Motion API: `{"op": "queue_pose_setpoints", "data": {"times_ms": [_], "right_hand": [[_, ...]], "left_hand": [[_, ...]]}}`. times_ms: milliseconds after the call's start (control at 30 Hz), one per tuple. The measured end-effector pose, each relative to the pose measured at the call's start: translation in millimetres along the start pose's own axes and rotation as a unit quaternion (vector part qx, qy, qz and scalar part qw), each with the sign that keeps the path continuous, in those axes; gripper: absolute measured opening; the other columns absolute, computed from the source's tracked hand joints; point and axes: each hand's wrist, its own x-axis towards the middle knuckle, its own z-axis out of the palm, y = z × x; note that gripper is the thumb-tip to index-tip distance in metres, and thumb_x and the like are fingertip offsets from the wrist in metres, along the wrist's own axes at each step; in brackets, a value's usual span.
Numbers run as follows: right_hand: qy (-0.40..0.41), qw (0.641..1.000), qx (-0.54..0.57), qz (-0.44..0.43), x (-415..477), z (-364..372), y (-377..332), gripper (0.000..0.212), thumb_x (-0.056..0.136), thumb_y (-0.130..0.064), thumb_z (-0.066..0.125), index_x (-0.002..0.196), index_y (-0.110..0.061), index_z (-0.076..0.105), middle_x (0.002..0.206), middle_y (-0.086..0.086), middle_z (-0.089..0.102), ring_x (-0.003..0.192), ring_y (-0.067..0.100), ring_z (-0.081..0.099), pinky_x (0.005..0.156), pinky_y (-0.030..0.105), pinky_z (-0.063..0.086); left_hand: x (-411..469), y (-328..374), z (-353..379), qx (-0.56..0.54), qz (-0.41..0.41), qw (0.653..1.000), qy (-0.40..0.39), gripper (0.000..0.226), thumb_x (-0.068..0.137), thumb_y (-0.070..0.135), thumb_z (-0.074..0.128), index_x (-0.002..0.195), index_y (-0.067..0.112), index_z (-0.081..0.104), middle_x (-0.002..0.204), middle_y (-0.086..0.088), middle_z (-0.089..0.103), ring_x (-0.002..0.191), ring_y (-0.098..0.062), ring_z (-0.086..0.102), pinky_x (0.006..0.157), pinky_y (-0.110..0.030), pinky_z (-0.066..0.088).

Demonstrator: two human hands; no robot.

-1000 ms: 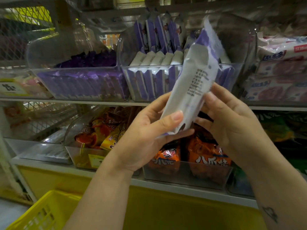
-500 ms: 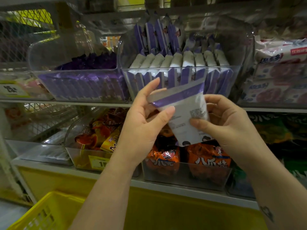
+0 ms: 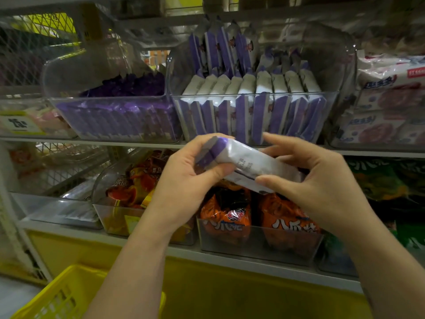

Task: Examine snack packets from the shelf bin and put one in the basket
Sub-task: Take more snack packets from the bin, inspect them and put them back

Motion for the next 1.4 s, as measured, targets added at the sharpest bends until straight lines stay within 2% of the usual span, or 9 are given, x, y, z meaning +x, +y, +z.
{"op": "queue_pose_setpoints", "data": {"times_ms": [200,367,633,800,933,1067,1167,1233,1400], "right_hand": [[0.024,0.982,0.179,0.053,2.0,-10.9,8.1,0.039,0.056,-0.036,0.075,0.091,-0.024,0.066,0.092,-0.011,0.075,0.087,0.007,0.072,0.073,0.015,0.055],[0.03,0.973,0.224,0.05,-0.3,-9.1,10.2,0.012,0.068,-0.023,0.071,0.075,-0.015,0.065,0.087,-0.007,0.077,0.086,0.008,0.073,0.071,0.015,0.055],[-0.005,0.965,0.256,0.063,-1.2,-5.9,9.2,0.017,0.068,-0.026,0.068,0.077,-0.013,0.063,0.092,-0.003,0.077,0.093,0.011,0.072,0.075,0.02,0.057],[-0.117,0.934,0.311,0.128,-1.5,-14.9,8.8,0.019,0.068,-0.034,0.081,0.075,-0.02,0.069,0.097,0.01,0.075,0.093,0.022,0.072,0.073,0.026,0.058],[-0.225,0.888,0.35,0.196,-1.6,-6.8,7.8,0.044,0.071,-0.051,0.072,0.107,-0.024,0.07,0.108,0.007,0.073,0.096,0.024,0.071,0.072,0.028,0.058],[-0.338,0.784,0.446,0.267,-5.2,5.6,5.3,0.05,0.081,-0.046,0.059,0.128,-0.03,0.055,0.121,0.008,0.068,0.106,0.026,0.068,0.079,0.035,0.058],[-0.321,0.729,0.513,0.321,-6.5,6.8,4.2,0.057,0.076,-0.046,0.062,0.128,-0.027,0.052,0.114,0.009,0.072,0.099,0.026,0.071,0.074,0.038,0.059],[-0.293,0.725,0.538,0.314,-6.1,8.3,1.7,0.052,0.077,-0.044,0.061,0.125,-0.025,0.058,0.108,0.009,0.074,0.09,0.023,0.073,0.068,0.034,0.059],[-0.199,0.768,0.553,0.254,-1.6,10.0,-8.4,0.04,0.086,-0.042,0.048,0.121,-0.024,0.056,0.105,0.007,0.075,0.093,0.02,0.073,0.068,0.026,0.058]], "left_hand": [[-1.9,-17.0,-18.7,-0.136,-0.045,0.988,0.054,0.029,0.074,0.028,0.076,0.1,0.038,0.072,0.098,0.012,0.072,0.098,-0.006,0.066,0.081,-0.02,0.053],[-3.3,-19.2,-17.0,-0.222,-0.071,0.97,0.063,0.033,0.067,0.031,0.083,0.099,0.034,0.075,0.099,0.008,0.074,0.097,-0.006,0.068,0.08,-0.021,0.055],[-2.4,-21.6,-12.4,-0.251,-0.093,0.958,0.105,0.026,0.078,0.015,0.068,0.096,0.032,0.077,0.097,0.005,0.074,0.095,-0.01,0.069,0.077,-0.024,0.057],[0.3,-15.4,-14.8,-0.156,-0.067,0.979,0.111,0.031,0.077,0.034,0.076,0.106,0.042,0.07,0.106,0.01,0.072,0.102,-0.008,0.066,0.078,-0.022,0.054],[2.3,-7.8,-6.2,-0.086,-0.052,0.993,0.06,0.036,0.083,0.032,0.07,0.114,0.05,0.065,0.117,0.012,0.069,0.111,-0.008,0.064,0.081,-0.019,0.054],[4.3,-1.2,6.2,-0.081,-0.053,0.995,0.028,0.039,0.084,0.03,0.068,0.121,0.04,0.062,0.12,0.011,0.068,0.111,-0.008,0.064,0.082,-0.02,0.054],[4.5,0.2,16.6,-0.064,-0.051,0.994,0.066,0.04,0.082,0.035,0.066,0.121,0.039,0.06,0.118,0.015,0.067,0.108,-0.006,0.064,0.08,-0.021,0.055],[4.6,2.0,24.2,-0.037,-0.045,0.993,0.104,0.04,0.08,0.039,0.066,0.119,0.043,0.058,0.12,0.014,0.063,0.108,-0.003,0.063,0.079,-0.021,0.056],[6.4,12.8,31.9,0.088,-0.023,0.989,0.115,0.049,0.075,0.049,0.063,0.123,0.042,0.053,0.137,0.015,0.041,0.124,0.009,0.043,0.096,-0.017,0.048]]}}
